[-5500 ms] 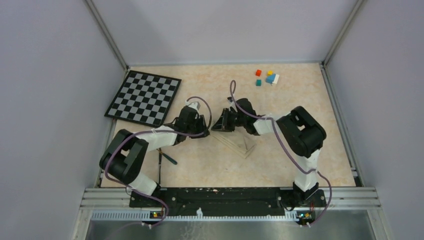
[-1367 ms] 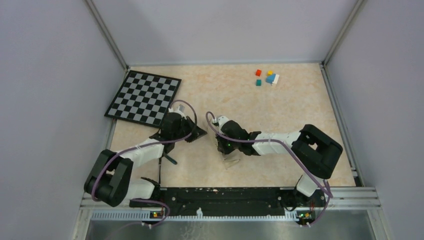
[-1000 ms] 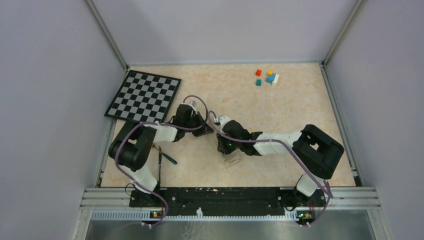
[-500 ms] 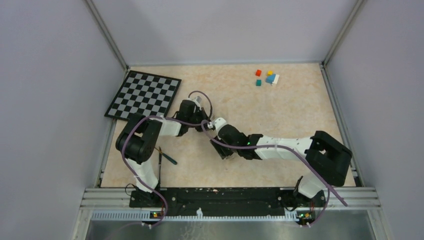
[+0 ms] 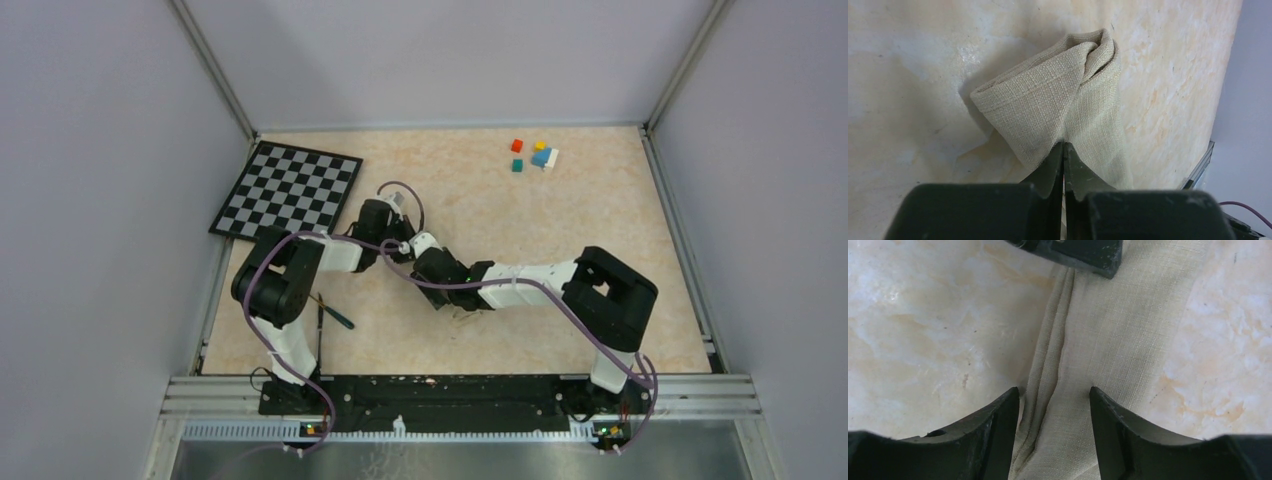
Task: Fold the napkin into a case and place the utensils inside
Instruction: Pick up the smaller rectangle-folded napkin from the center of the board.
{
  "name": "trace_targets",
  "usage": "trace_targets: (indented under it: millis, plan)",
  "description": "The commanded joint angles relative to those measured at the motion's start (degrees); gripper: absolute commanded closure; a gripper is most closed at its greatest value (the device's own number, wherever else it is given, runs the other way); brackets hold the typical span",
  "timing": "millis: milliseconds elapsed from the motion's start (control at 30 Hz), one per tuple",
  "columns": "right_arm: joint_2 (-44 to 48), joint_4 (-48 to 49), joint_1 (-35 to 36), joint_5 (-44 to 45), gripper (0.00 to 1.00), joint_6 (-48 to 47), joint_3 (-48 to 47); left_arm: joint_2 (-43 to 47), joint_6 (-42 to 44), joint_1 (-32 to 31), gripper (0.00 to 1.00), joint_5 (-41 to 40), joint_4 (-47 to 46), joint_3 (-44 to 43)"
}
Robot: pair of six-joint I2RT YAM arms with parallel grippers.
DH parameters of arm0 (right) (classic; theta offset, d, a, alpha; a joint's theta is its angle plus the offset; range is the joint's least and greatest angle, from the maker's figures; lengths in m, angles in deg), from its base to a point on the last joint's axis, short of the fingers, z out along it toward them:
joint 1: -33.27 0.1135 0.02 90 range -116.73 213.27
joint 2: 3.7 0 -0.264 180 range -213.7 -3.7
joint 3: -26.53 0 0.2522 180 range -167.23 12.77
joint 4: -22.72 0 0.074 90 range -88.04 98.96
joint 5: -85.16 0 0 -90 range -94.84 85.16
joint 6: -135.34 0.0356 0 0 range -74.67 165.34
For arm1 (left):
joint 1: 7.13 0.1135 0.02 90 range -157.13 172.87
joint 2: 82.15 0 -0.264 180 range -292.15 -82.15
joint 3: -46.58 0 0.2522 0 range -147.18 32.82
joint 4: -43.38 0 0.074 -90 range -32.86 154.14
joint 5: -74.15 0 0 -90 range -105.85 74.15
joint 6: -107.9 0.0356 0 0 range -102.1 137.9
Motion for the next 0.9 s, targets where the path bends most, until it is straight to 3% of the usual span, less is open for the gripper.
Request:
trace_targets:
  millis: [0,100,267,433,600,767,867]
  plan:
    - [-2.1,-0.8,0.6,6.5,0.49,4.2,0.8,0.2,4.5,0.5,0.92,-3.4,5.9,-1.0]
    - [-3.5,0.1,0.6,8.1,0.61,5.2,1.8,2.0,6.9,0.5,0.82,-3.9,8.7,-3.0]
    - [-3.8,2.2,0.6,7.0,0.99,5.1,2.3,9.5,10.9,3.4,0.61,-5.0,17.0,-6.8]
    - [1.7,2.9,0.2,-0.5,1.0,7.7,1.6,25.4,14.7,6.6,0.5,-11.9,28.4,-9.3]
    - [6.8,8.6,-3.1,-19.4,1.0,17.4,2.2,38.8,17.2,7.0,0.44,-18.8,35.9,-9.7]
    - [6.6,29.7,-6.8,-41.3,1.0,35.0,8.8,48.1,17.9,7.2,0.43,-19.7,42.1,-9.0]
    - [3.0,45.2,-7.9,-48.2,1.0,46.1,12.4,51.1,17.6,7.2,0.44,-18.2,44.2,-8.7]
